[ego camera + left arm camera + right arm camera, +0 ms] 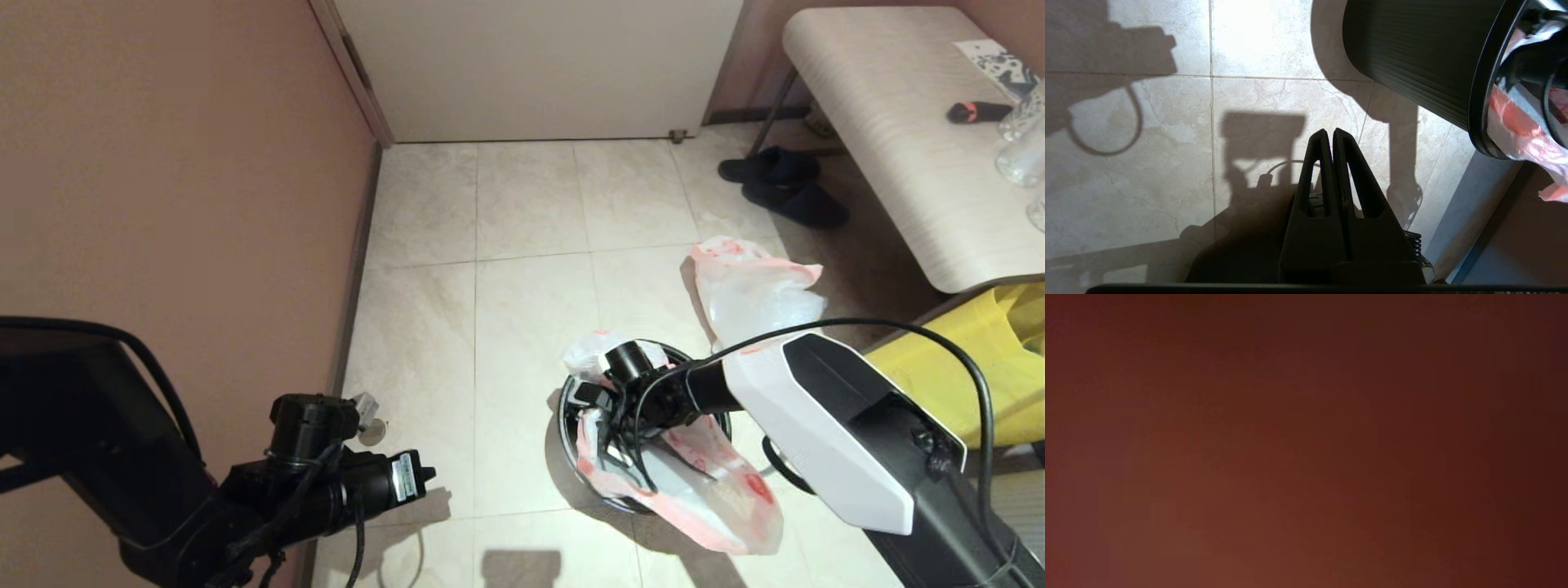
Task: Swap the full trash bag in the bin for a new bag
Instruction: Put the new garbage bag on the trash can
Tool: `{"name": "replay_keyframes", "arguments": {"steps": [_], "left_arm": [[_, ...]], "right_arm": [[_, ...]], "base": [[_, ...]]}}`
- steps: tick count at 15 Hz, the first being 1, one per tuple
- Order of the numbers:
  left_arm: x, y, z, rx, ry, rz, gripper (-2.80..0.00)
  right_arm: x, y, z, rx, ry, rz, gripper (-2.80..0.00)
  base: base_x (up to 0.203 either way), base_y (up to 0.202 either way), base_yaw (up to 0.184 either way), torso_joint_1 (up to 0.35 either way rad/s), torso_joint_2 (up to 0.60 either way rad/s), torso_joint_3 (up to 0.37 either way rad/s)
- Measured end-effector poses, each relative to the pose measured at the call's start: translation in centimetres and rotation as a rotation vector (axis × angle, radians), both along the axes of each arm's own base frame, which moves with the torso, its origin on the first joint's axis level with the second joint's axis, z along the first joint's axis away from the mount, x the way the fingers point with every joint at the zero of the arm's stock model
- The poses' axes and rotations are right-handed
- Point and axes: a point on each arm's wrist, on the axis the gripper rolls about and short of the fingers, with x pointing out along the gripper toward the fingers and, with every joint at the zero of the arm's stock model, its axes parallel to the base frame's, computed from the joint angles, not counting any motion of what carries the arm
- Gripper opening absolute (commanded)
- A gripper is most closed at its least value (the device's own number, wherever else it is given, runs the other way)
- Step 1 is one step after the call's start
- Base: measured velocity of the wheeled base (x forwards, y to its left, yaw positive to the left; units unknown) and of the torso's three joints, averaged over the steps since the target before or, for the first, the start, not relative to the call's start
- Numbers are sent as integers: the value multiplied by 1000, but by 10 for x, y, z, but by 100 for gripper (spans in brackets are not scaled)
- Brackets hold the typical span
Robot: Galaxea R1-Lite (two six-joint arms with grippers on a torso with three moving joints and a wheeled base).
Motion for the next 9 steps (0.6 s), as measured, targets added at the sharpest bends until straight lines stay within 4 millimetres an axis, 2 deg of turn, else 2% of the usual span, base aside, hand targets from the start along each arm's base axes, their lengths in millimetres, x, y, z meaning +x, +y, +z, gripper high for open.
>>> {"name": "replay_keyframes", "arguments": {"steps": [6,9], "left_arm": [[0,-2,0,0,0,-8,-280],[0,-2,0,1,0,-9,-280]], "right_arm": [[3,-5,-35,-41,67,-5,-280],[3,-8,-44,-51,90,-11,-280]], "base": [[0,0,0,0,0,0],[0,0,0,0,0,0]]}}
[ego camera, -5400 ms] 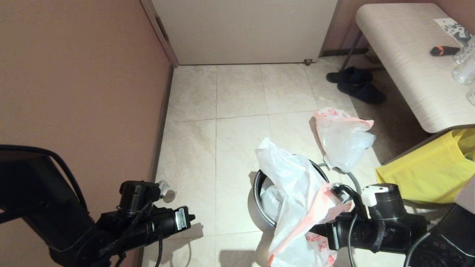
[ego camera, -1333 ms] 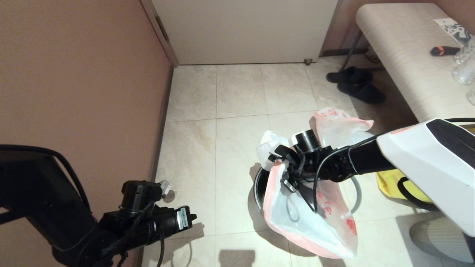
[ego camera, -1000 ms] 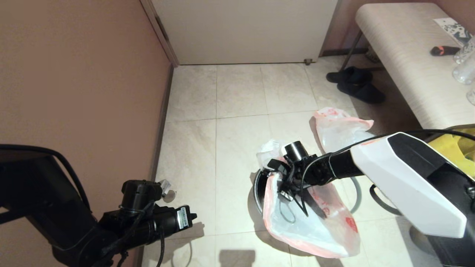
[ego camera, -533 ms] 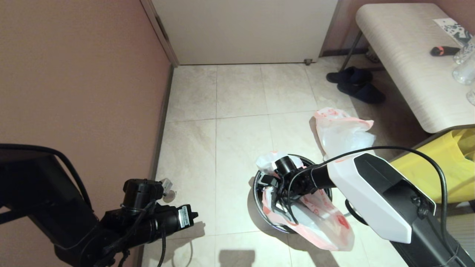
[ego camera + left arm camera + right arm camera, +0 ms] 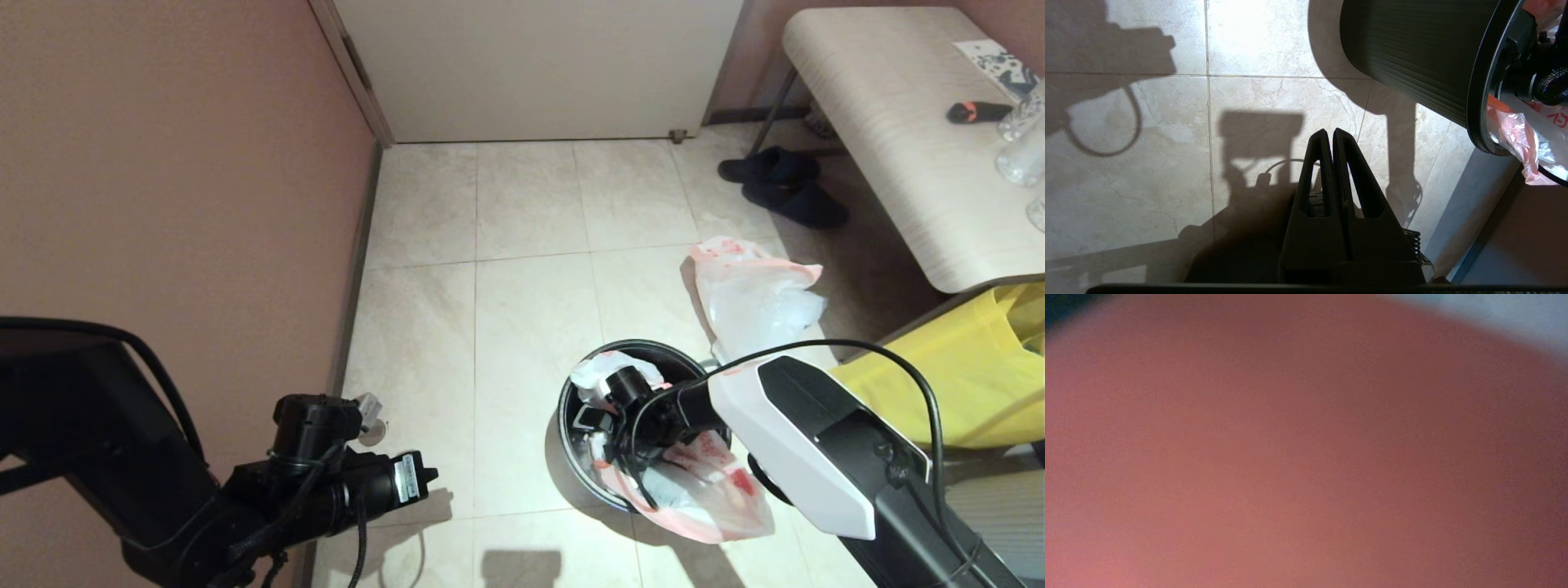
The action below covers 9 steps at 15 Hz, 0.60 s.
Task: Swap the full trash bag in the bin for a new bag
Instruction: Put the new garbage bag on the trash can
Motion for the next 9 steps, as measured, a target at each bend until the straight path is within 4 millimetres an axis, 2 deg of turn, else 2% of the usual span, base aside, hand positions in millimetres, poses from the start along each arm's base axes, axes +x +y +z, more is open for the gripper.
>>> {"name": "replay_keyframes", "arguments": {"steps": [2,4,7,9], "left_arm": [[1,0,0,0,-2,0,-280],[1,0,0,1,-2,1,-280],[2,0,-1,2,0,1,-280],[3,-1,-2,13,-4,-6,-280]], "right_arm": [[0,-2,4,9,8,-11,-280],[-5,-4,22,41,35,-27,-280],[-19,-9,69,166,79,-77,-280],[-38,-18,101,232,109,-134,-280]], "base": [[0,0,0,0,0,0],[0,0,0,0,0,0],[0,0,0,0,0,0],[0,0,0,0,0,0]]}}
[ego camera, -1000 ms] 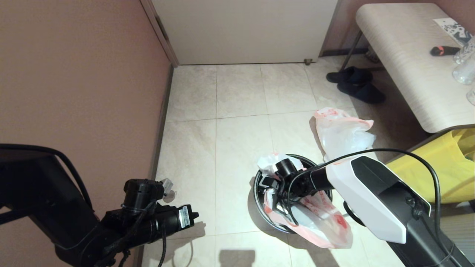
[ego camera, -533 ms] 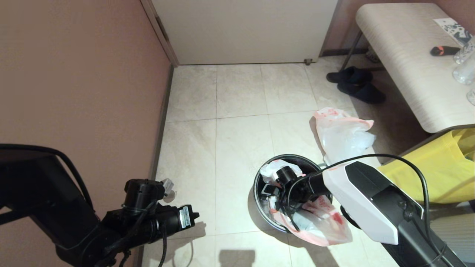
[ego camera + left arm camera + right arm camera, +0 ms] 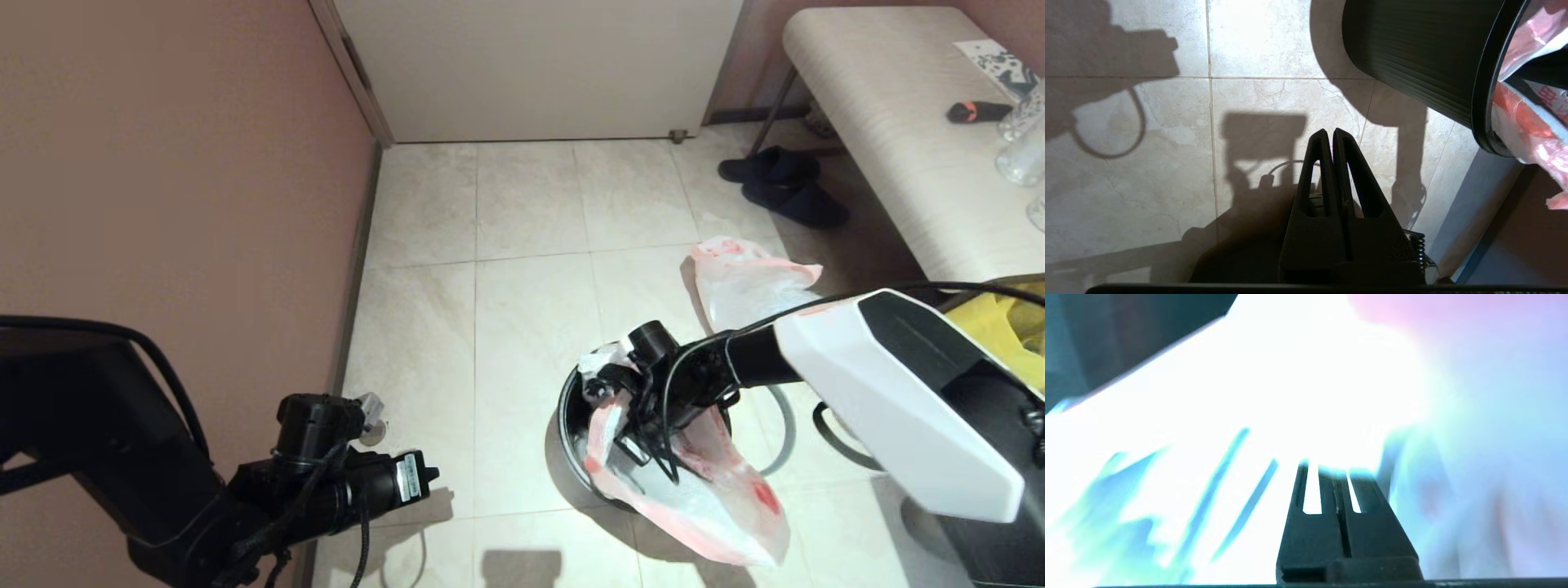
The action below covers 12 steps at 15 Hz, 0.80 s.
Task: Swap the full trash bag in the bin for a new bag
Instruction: Put the new garbage bag on the trash can
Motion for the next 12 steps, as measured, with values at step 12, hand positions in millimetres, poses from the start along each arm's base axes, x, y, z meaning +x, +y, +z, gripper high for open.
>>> {"name": "replay_keyframes", "arguments": {"steps": [12], "left_arm": [[1,0,-5,19,9,-9,-280]], "right_arm": [[-104,-86,53,80,53,-181,-280]], "base": [[0,0,0,0,0,0]]}}
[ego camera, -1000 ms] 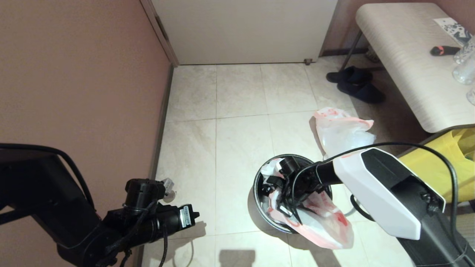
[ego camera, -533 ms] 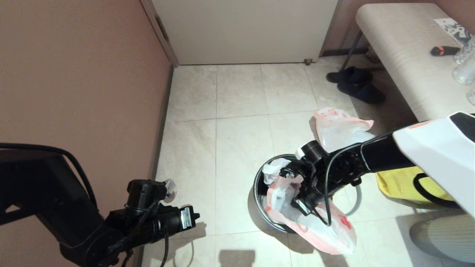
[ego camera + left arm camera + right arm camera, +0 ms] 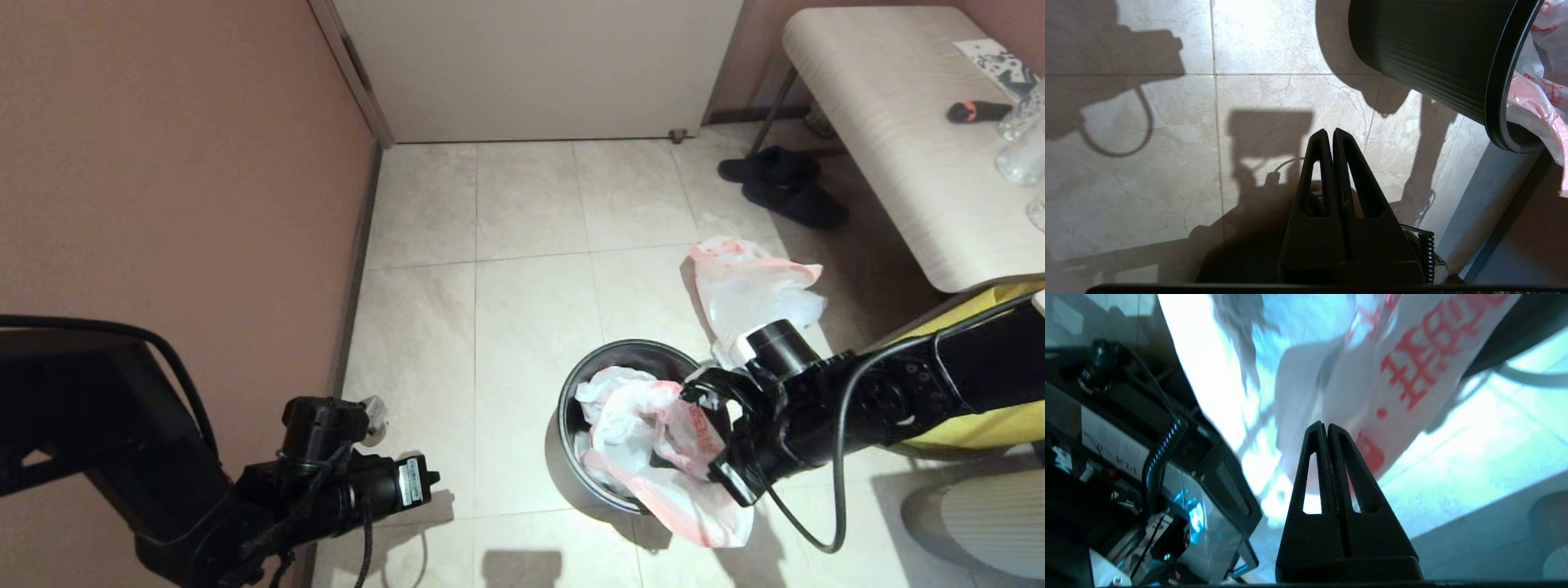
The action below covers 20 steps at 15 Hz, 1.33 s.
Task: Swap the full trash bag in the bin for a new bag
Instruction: Put the new garbage bag on the trash can
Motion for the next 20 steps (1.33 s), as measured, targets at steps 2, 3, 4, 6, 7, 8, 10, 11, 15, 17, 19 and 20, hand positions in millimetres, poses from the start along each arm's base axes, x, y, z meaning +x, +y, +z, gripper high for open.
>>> {"name": "replay_keyframes", "arguments": {"steps": [2,3,4,6,7,8,10,11,15,17,19,20], "left_arm": [[0,0,0,0,0,1,-280],[0,0,0,0,0,0,-280],[0,0,0,0,0,0,-280],[0,0,0,0,1,0,-280],[0,0,0,0,1,0,-280],[0,0,0,0,1,0,-280],[0,0,0,0,1,0,-280],[0,0,0,0,1,-1,-280],[0,-7,-4,33,2,-3,-280],[0,-13,-10,92,-3,8,-280],[0,-17,-14,118,1,6,-280],[-1,-19,-16,122,6,0,-280]], "right_arm": [[-11,-6,-4,-10,25,-3,-280],[-14,-7,-5,-14,34,-3,-280],[-18,-8,-6,-18,43,-2,-280],[-25,-11,-8,-24,57,-2,-280],[-27,-14,-10,-28,65,-9,-280],[-28,-17,-11,-28,67,-19,-280],[-26,-22,-13,14,46,-62,-280],[-24,-24,-12,66,30,-88,-280],[-29,-51,-1,267,10,-150,0],[-32,-67,6,340,17,-215,0],[-37,-78,10,389,28,-262,0],[-38,-80,9,388,33,-270,0]], "base": [[0,0,0,0,0,0],[0,0,0,0,0,0],[0,0,0,0,0,0],[0,0,0,0,0,0],[0,0,0,0,0,0],[0,0,0,0,0,0],[0,0,0,0,0,0],[0,0,0,0,0,0],[0,0,0,0,0,0],[0,0,0,0,0,0],[0,0,0,0,0,0],[0,0,0,0,0,0]]}}
